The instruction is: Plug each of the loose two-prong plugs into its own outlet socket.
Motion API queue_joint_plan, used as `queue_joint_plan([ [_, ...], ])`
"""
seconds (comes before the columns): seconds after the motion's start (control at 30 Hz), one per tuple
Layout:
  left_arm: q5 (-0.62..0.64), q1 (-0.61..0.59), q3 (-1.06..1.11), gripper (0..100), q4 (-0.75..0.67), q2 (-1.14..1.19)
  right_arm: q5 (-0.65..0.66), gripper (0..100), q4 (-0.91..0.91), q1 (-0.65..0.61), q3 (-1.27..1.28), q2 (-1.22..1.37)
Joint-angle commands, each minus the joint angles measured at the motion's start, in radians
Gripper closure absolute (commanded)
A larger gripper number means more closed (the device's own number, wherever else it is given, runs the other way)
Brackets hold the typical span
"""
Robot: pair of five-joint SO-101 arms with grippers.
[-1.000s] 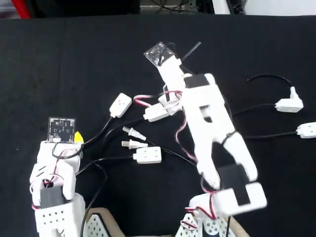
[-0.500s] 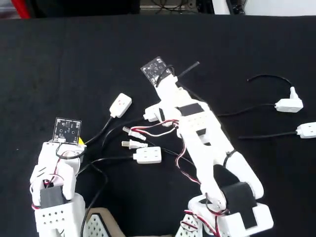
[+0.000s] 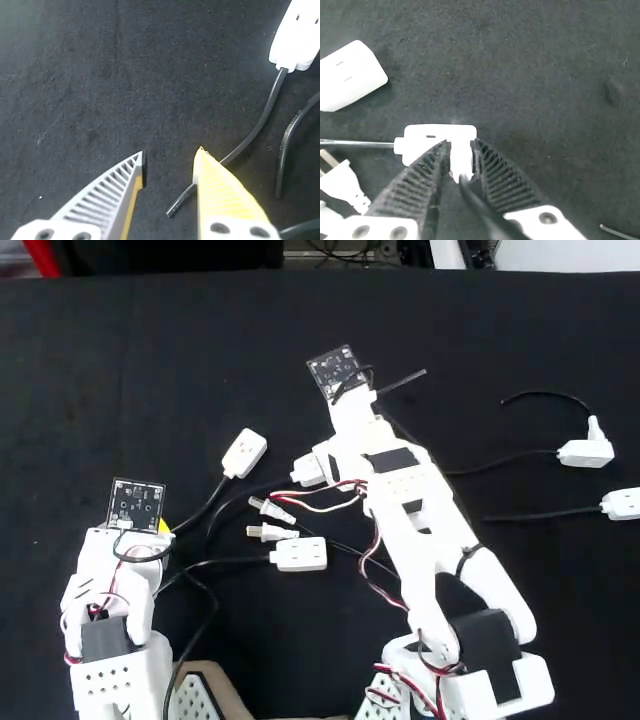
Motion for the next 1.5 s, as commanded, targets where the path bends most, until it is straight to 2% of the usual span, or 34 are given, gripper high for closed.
queue_joint_plan([
  [0.0,-0.008,-0.005,0.019,83,0.003,-0.006,-0.017,98.7,0.000,0.011,-0.010,-0.031],
  [0.37,-0.008,-0.005,0.019,83,0.003,-0.006,-0.057,98.7,0.066,0.011,-0.162,0.160],
  [1.03,-0.009,-0.005,0.019,83,0.002,-0.006,-0.049,98.7,0.061,0.005,-0.110,0.217],
  [1.3,-0.009,-0.005,0.019,83,-0.002,-0.006,0.095,98.7,0.216,0.035,-0.255,0.329],
  [1.47,-0.009,-0.005,0.019,83,-0.003,-0.006,0.167,98.7,0.235,0.129,-0.317,0.358],
])
